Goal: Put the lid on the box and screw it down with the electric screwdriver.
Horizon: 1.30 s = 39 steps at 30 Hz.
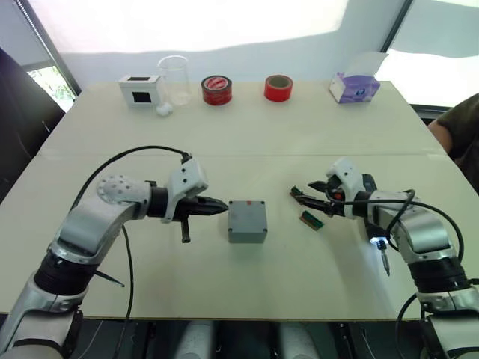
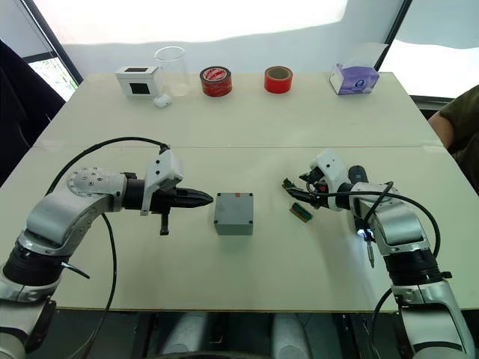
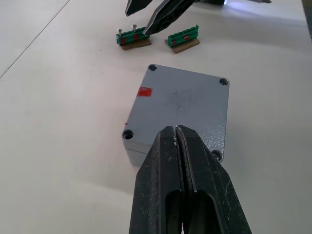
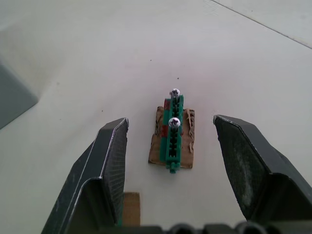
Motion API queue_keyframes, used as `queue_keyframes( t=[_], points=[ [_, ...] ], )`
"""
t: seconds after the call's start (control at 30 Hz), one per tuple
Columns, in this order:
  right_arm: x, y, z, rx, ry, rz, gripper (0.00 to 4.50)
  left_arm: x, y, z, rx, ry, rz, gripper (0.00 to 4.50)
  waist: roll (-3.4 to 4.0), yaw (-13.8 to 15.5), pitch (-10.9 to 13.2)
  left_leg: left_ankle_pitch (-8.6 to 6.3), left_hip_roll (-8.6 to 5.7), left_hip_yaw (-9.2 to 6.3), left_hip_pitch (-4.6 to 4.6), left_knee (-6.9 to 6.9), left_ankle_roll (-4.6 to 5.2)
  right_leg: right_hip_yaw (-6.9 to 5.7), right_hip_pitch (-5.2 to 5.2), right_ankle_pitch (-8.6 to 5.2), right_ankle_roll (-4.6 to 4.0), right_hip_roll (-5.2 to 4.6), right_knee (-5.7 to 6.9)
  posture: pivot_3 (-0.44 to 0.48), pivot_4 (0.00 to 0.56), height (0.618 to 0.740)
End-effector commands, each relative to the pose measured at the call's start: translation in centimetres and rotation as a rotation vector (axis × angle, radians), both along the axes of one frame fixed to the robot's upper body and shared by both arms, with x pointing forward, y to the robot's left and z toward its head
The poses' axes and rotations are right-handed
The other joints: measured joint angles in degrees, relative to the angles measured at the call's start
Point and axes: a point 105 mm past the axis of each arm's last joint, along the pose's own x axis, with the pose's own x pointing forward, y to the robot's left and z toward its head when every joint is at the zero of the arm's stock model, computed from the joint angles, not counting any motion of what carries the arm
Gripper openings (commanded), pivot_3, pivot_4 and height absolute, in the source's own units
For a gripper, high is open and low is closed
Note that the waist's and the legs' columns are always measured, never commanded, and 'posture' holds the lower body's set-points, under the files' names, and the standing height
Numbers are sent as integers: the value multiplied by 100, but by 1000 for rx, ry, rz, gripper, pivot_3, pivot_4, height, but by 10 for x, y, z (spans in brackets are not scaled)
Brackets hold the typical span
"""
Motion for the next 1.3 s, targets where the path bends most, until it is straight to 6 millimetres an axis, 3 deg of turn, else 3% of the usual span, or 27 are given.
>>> queue_keyframes(
  t=[0.03, 0.13, 0.37, 0.67, 0.97, 1.1, 1.2, 1.3],
  points=[
    [4, 4, 10, 2, -46, 10, 2889, -3, -1, 7, -6, -32, -14, 0, 0, 1, 0, 0, 0, 0, 0, 0, 0, 0, 0, 0, 0, 0, 0, 0, 150, 740],
    [4, 5, 7, -4, -40, 11, 2889, -4, -2, 6, -4, -29, -16, 0, 0, -2, 0, 0, 0, 0, 0, 0, -1, 0, 0, 0, 0, 0, 0, 0, 150, 740],
    [3, 9, 4, -8, -35, 22, 81, -2, -1, 4, 9, -35, -11, 0, 0, 0, 0, 2, 0, 0, 0, 0, -3, 0, 0, 0, 0, 0, 0, 0, 150, 740],
    [3, 7, 2, -28, -36, 13, 81, -2, 2, 1, 22, -35, -8, 0, 0, 0, 0, 2, 0, 0, 0, 0, -4, 0, 0, 0, 0, 1, 0, 0, 150, 740],
    [2, 5, 21, -3, -93, -3, 81, -1, 3, 0, 23, -33, -6, 0, 0, -4, 0, 3, 0, -1, 0, 0, -5, 0, 0, 0, 0, 1, 1, 0, 150, 740],
    [1, 9, 44, 11, -159, 15, 81, 1, 8, 1, 32, -34, -2, 0, 0, -4, 0, 3, 0, -1, 0, 0, -5, 0, 0, 0, 0, 1, 1, 0, 150, 740],
    [-4, 18, 52, 24, -173, 54, 81, 2, 11, 2, 33, -35, 5, 0, 0, -1, 0, 3, 0, -1, 0, 0, -4, 0, -1, 0, 0, 1, 1, 0, 150, 740],
    [-16, 41, 62, 99, -162, 152, 81, 2, 15, 8, 12, -28, 19, 0, 0, -4, 0, 3, 0, -1, 0, -1, -4, 0, -1, 0, 0, 1, 1, 0, 150, 740]
  ],
)
